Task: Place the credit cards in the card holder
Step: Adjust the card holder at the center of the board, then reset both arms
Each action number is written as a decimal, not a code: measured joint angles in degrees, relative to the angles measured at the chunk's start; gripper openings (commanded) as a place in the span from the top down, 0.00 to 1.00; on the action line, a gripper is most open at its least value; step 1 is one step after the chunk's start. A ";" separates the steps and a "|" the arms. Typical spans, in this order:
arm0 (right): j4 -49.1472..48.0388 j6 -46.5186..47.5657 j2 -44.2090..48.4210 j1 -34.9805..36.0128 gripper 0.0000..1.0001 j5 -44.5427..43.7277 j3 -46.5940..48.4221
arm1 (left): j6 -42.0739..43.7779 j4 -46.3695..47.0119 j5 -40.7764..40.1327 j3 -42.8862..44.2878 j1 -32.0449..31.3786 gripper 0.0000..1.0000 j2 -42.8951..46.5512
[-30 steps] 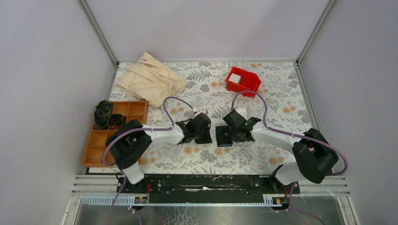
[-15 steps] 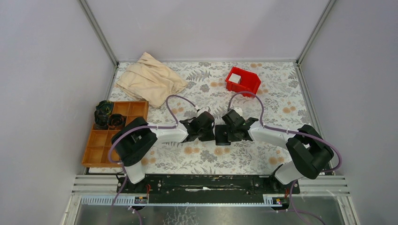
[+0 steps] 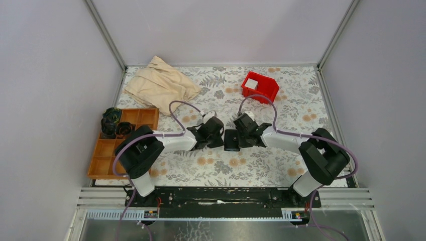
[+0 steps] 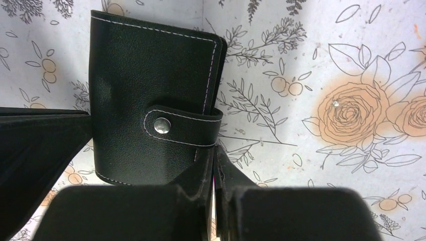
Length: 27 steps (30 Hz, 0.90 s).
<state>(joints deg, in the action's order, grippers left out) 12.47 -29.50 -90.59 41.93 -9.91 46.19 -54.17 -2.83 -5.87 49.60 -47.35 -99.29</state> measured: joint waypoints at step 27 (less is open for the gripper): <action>7.04 4.07 4.66 -2.93 0.63 -7.30 3.56 | 1.95 -19.19 -12.33 2.10 6.43 0.58 6.03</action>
<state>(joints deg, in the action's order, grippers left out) 19.51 -25.43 -85.93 39.00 -17.21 49.76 -52.23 -22.02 -18.20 51.70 -40.93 -93.25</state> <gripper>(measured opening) 0.346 0.392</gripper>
